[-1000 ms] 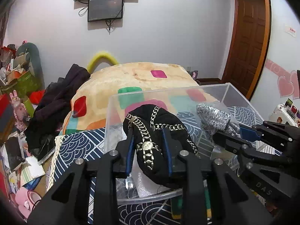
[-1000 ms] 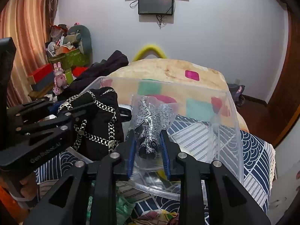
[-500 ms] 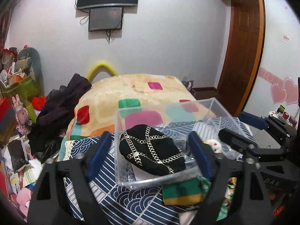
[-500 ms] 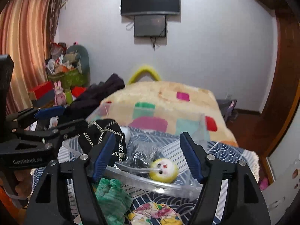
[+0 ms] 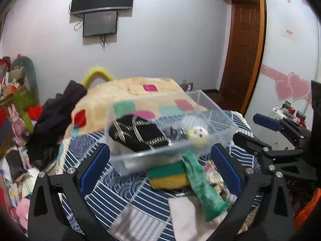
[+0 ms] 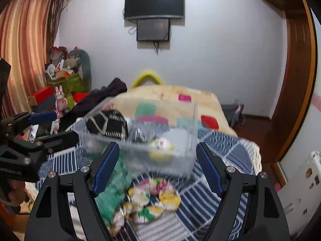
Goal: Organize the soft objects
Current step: 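Grasp the floral scrunchie with the right gripper while the left gripper grasps the green knit glove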
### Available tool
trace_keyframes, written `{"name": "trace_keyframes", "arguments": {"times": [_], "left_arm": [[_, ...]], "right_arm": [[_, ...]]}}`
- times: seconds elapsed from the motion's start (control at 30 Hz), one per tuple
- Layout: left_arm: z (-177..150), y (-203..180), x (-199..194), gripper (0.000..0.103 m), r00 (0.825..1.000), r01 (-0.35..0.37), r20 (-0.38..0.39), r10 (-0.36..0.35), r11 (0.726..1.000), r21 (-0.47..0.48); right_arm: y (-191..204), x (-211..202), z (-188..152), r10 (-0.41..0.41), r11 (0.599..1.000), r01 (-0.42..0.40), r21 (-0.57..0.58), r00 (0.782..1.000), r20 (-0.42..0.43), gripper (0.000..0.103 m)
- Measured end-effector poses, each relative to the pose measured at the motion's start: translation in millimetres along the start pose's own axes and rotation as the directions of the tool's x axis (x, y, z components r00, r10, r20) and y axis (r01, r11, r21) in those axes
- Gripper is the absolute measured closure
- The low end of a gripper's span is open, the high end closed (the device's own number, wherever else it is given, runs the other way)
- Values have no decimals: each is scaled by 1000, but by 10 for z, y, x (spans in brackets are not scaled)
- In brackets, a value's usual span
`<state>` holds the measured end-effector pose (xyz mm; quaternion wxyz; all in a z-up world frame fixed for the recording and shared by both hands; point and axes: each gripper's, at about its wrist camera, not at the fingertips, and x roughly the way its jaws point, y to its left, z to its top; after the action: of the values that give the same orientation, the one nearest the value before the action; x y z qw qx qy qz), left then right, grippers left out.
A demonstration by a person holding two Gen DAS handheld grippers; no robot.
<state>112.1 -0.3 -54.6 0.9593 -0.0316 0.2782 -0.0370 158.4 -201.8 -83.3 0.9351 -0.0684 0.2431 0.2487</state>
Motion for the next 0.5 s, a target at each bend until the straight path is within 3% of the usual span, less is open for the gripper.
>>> {"name": "trace_keyframes", "arguments": {"times": [0.1,0.13,0.3,0.43,0.5], "left_arm": [[-84,-28,17,5,1000,22,-20,-22,1000,-13],[-114,-44,20,14,999,28,-25,-28,999,-15],[-266,-164,158,36,993,64,-97,-65,998,-19],[-399,-251,284,62,982,110,-153,-111,994,-19],[-452,-296,330,69,975,133,-176,-133,991,-13]], "right_arm": [[-51,42,-132,4,1000,-3,24,999,-40,27],[-84,68,-186,7,999,-6,36,999,-53,27],[-134,173,-397,27,997,-18,74,992,-126,27],[-125,196,-532,40,997,-28,77,987,-158,27],[-125,227,-572,53,996,-39,80,983,-175,27]]}}
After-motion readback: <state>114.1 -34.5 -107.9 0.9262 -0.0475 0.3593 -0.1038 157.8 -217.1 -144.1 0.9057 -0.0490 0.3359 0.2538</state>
